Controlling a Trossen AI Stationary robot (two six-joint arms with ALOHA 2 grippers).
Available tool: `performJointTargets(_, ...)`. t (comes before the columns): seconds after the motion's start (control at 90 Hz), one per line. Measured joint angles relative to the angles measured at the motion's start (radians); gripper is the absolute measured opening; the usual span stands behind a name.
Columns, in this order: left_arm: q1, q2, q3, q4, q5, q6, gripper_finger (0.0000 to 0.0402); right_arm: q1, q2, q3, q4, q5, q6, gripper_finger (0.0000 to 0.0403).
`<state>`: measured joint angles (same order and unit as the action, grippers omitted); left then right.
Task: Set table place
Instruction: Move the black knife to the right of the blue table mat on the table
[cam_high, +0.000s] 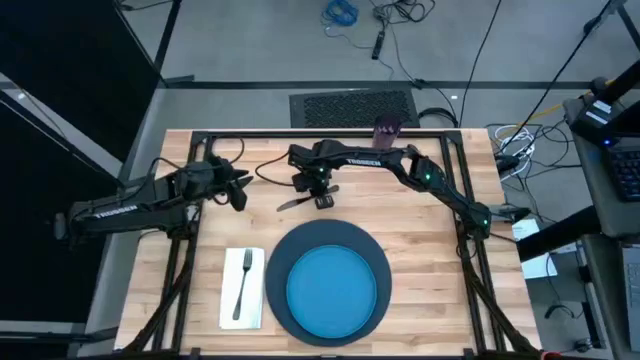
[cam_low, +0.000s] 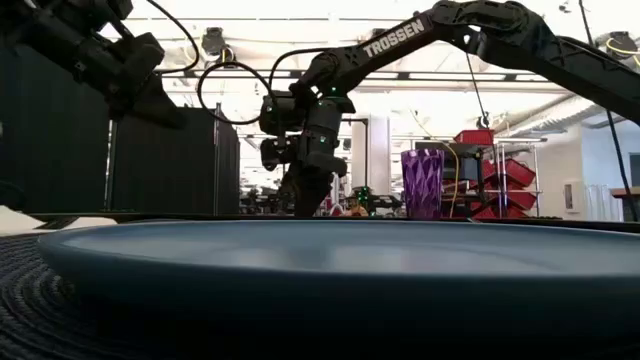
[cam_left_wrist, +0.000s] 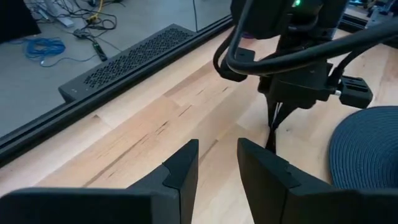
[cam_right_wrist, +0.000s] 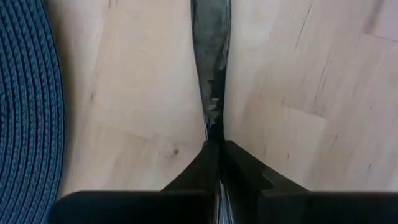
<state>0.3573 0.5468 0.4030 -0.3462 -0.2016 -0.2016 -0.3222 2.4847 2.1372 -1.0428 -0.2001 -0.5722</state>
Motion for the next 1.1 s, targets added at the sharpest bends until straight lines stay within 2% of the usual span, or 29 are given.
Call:
performJointTargets(0.367, 0.000, 0.000, 0.000, 0.000, 0.000, 0.000, 0.0097, 0.005, 0.000, 0.000, -0.006, -0.006, 0.048, 0.0004)
performJointTargets(0.667, 0.000, 0.000, 0.000, 0.000, 0.000, 0.000, 0.0097, 0.012, 0.000, -0.001, 0.011, -0.004, 0.197, 0.0000)
performJointTargets(0.789, 0.000, 0.000, 0.000, 0.000, 0.000, 0.000, 0.0097, 0.010, 0.000, -0.001, -0.077, 0.004, 0.301, 0.0000)
performJointTargets(1.1, 0.000, 0.000, 0.000, 0.000, 0.000, 0.003, 0.0097, 0.010, -0.011, -0.002, -0.200, 0.055, 0.408, 0.0000)
